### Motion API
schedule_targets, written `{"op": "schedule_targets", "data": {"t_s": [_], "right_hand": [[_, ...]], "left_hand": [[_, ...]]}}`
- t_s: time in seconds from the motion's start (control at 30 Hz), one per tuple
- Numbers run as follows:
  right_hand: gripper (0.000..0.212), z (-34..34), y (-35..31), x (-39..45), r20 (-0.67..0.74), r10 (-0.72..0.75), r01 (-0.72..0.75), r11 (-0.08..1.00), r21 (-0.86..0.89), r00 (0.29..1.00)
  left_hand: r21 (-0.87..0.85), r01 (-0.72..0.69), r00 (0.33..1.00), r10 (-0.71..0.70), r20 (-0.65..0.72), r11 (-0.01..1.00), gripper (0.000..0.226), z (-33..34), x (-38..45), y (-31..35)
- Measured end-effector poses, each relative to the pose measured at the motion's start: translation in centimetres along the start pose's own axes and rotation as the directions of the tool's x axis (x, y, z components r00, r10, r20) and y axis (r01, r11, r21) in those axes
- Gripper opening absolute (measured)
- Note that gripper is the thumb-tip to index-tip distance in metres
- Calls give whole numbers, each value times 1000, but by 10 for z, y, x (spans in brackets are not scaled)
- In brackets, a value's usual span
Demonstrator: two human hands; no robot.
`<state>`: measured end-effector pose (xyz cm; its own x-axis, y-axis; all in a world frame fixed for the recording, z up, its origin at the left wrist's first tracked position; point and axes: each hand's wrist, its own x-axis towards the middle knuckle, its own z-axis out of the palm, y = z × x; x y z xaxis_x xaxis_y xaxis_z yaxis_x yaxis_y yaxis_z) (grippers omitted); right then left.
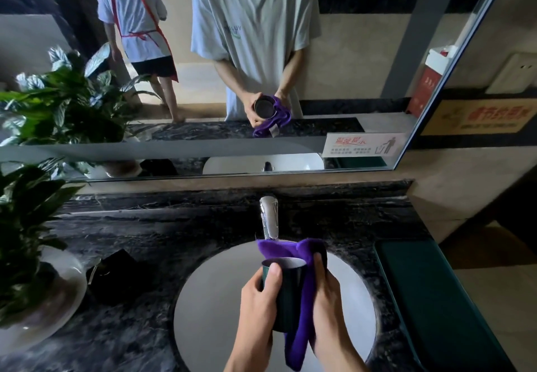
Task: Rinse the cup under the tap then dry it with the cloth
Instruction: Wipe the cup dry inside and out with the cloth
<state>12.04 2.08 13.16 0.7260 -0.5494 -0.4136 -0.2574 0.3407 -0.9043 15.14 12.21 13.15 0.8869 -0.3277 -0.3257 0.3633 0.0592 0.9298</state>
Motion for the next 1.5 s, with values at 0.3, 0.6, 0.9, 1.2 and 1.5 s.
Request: {"op": "schedule_targets", "data": {"t_s": [0.3, 0.6, 0.9, 1.2, 1.5], "right_hand": [[43, 8, 6, -15, 117, -271, 289, 940, -180, 955], [36, 8, 3, -3, -16, -22, 23, 998, 56, 1000], [30, 11, 2, -11, 75, -269, 279, 935, -219, 960], [37, 6, 6, -6, 5, -56, 56, 998, 19, 998], [46, 4, -3, -6, 74, -244, 255, 944, -209, 967]], "left_hand": [[42, 75, 996, -73, -52, 996, 47, 1, 4, 2], [-29, -57, 995, 54, -85, 998, 49, -3, 3, -1], [-19, -11, 1000, 11, -11, 1000, 59, -1, -1, 1], [-87, 54, 994, -62, -95, 995, 70, 2, 1, -5], [-142, 34, 999, -31, 21, 989, 74, -6, 3, -10]]}}
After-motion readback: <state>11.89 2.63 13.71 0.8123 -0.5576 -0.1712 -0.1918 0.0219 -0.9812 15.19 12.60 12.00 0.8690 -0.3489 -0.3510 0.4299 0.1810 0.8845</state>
